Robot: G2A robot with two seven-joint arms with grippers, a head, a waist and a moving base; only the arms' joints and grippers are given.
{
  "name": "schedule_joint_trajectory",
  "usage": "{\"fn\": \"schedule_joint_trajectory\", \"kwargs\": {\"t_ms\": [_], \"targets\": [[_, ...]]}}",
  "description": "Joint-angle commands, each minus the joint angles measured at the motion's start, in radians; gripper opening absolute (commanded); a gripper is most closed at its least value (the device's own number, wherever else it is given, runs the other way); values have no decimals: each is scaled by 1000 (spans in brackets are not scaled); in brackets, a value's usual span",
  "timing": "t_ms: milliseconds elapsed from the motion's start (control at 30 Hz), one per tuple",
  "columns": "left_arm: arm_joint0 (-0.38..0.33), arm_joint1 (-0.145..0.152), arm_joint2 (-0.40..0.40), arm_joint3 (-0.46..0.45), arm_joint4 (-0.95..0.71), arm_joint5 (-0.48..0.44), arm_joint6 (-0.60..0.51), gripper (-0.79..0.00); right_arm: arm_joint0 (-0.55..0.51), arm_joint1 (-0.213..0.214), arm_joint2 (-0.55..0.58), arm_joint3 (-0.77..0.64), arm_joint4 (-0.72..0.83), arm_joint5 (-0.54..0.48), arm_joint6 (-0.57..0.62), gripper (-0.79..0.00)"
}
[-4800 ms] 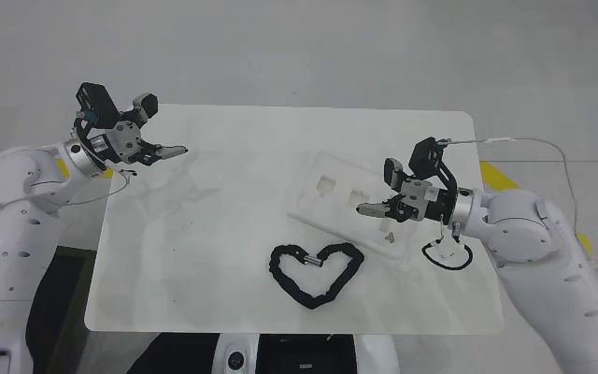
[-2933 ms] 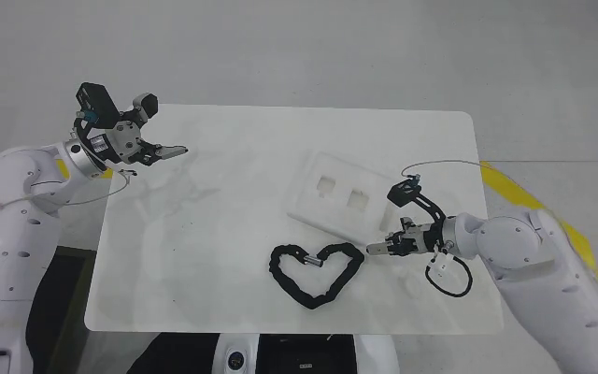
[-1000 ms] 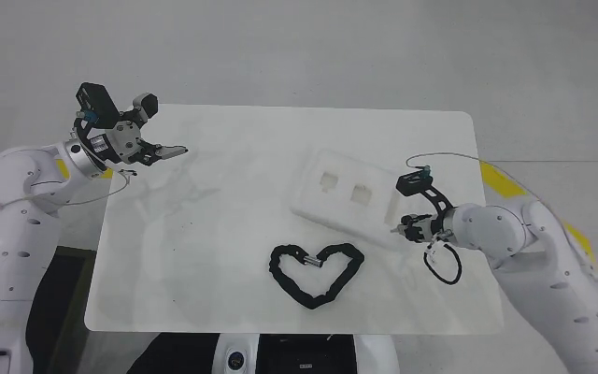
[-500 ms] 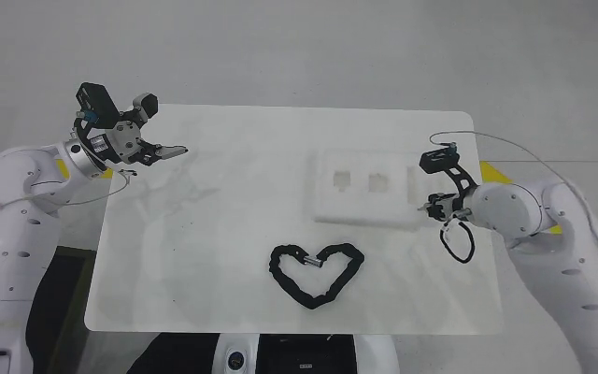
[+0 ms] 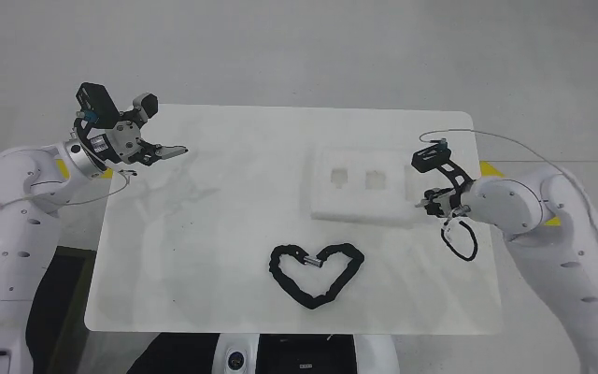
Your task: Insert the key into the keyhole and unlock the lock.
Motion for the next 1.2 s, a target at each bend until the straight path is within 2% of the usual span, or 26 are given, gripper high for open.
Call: {"fn": "schedule_joint_trajectory", "kwargs": {"t_ms": [0,233,367,467,633,933,1167], "targets": [[0,0,0,0,0,0,0,0,14,-7,-38,10,-27,-2,-2,-785],[0,0,0,0,0,0,0,0,90,-27,-124,34,-79,12,17,-785],[0,0,0,0,0,0,0,0,116,-22,-99,28,-122,13,51,-785],[0,0,0,0,0,0,0,0,109,-13,-53,19,-96,7,51,-785],[0,0,0,0,0,0,0,0,67,-2,26,-4,24,-29,33,-785],[0,0,0,0,0,0,0,0,-68,7,122,-51,257,-76,-78,-785],[0,0,0,0,0,0,0,0,-165,19,200,-96,338,-125,-136,-785]]}}
